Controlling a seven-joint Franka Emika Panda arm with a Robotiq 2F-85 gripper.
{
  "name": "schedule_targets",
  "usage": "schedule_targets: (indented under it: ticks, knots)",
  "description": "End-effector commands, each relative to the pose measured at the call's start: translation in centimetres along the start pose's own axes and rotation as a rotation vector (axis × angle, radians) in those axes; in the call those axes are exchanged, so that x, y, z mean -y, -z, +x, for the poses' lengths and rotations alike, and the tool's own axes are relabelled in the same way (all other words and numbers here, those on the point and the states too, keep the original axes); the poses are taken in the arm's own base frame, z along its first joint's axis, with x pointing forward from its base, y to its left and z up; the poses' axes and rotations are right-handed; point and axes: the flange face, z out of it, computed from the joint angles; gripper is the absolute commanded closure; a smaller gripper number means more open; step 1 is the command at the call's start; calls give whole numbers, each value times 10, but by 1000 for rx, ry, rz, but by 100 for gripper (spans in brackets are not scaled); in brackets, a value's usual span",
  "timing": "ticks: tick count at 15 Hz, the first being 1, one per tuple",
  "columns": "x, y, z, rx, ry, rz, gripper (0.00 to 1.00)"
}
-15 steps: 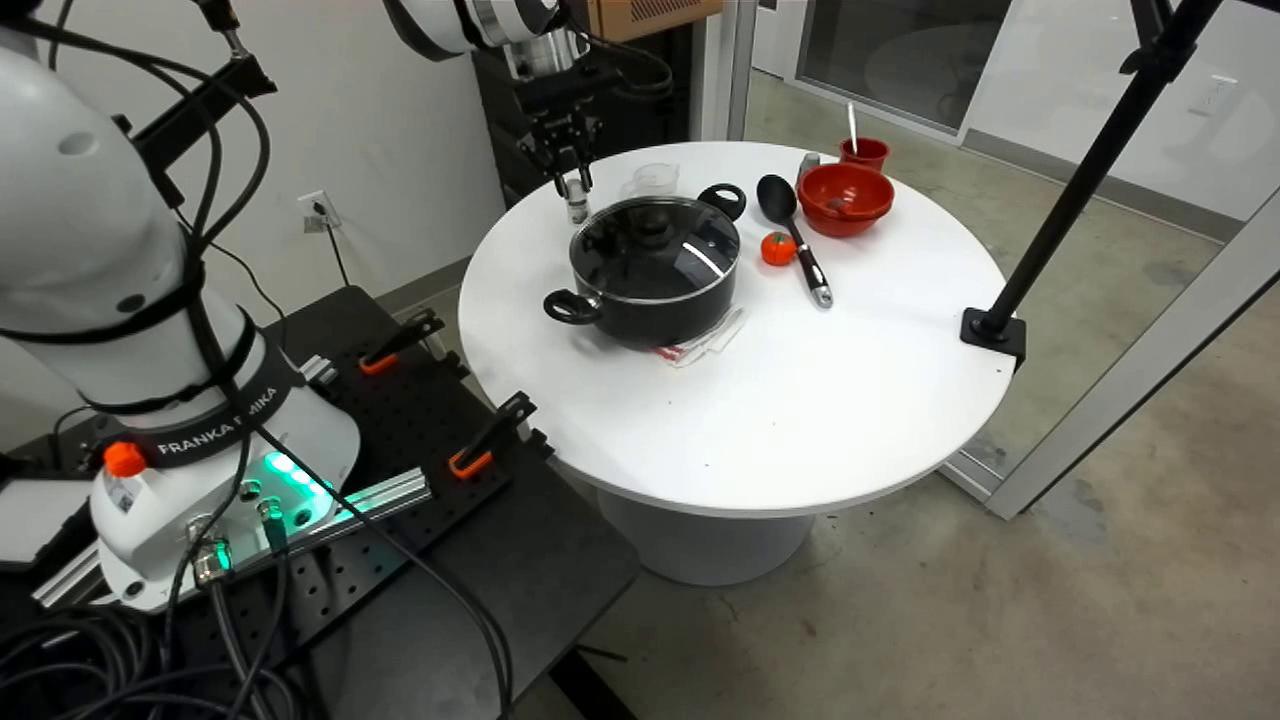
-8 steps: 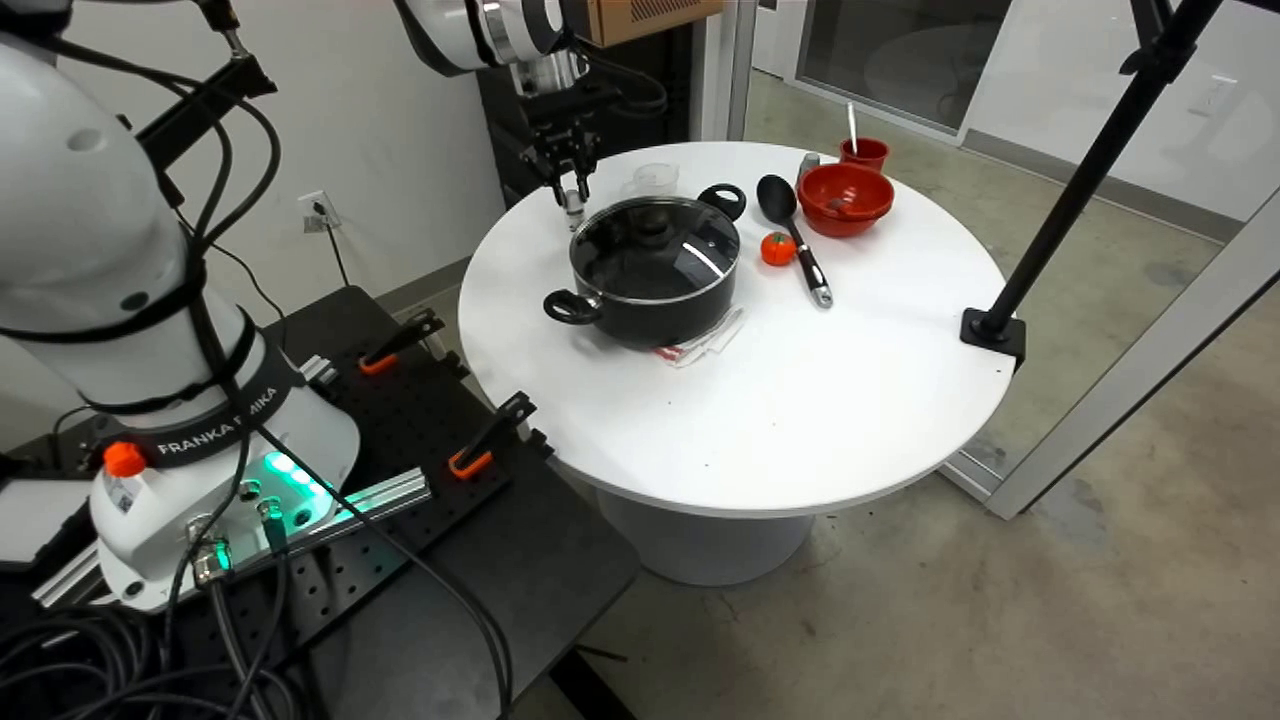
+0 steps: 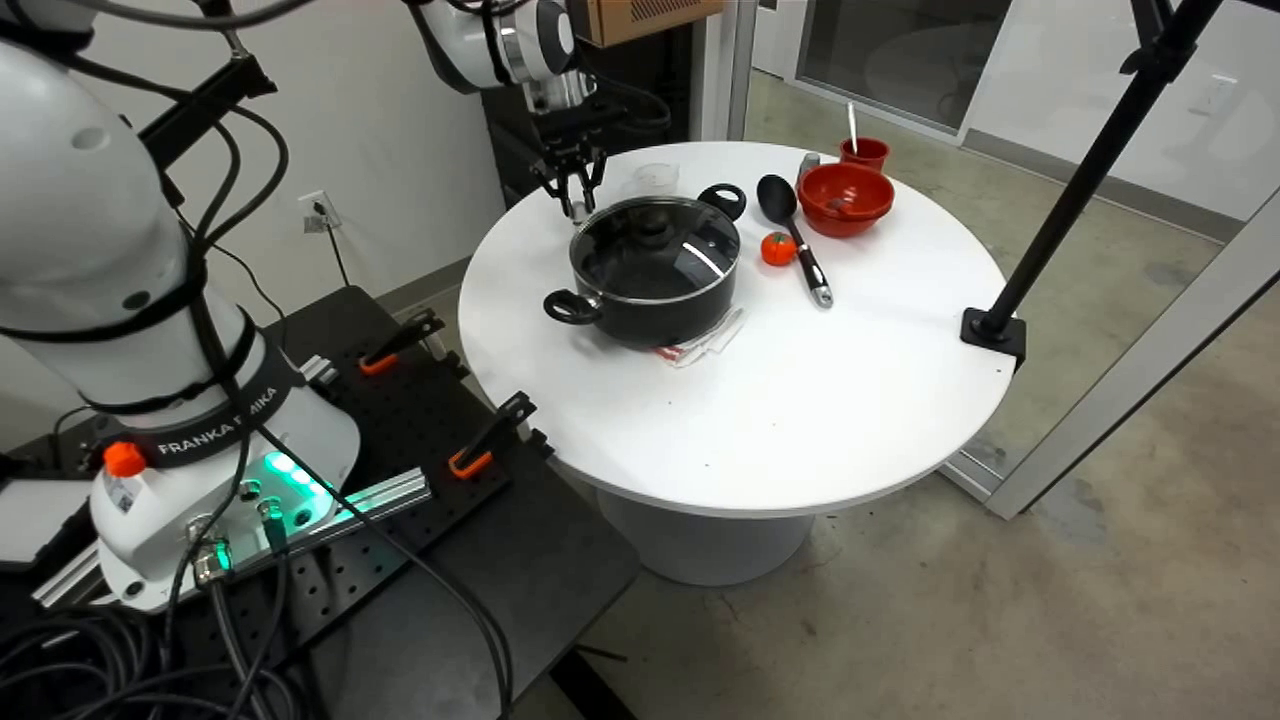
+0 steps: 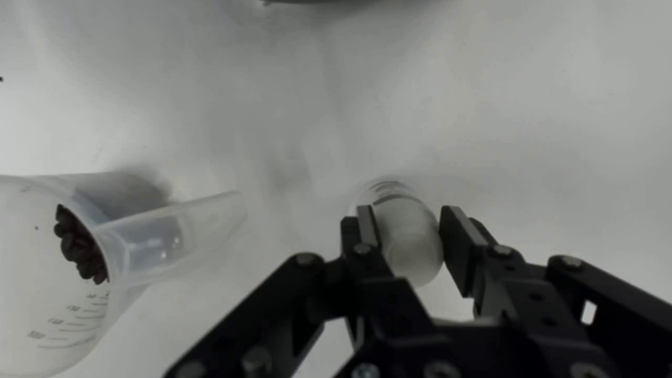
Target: Move the plastic bottle to the left side of the table.
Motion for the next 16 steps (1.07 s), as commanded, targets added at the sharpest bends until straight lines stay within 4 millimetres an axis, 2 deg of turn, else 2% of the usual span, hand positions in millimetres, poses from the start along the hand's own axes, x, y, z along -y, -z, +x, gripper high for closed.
schedule_targets:
  ticks: [1,2,3,7,8,11,16]
  knots:
    - [-8,-7,13,15,16,4,40]
    - [-9,-4,14,14,17,-1,39]
    - [-10,-3,15,10,19,-1,34]
    - [-10,9,14,-9,15,0,5]
    - [-10,13,13,-18,11,0,1]
    - [-15,37,1,-43,-42,17,0]
    - [-54,96,-44,-154,-249,101,0]
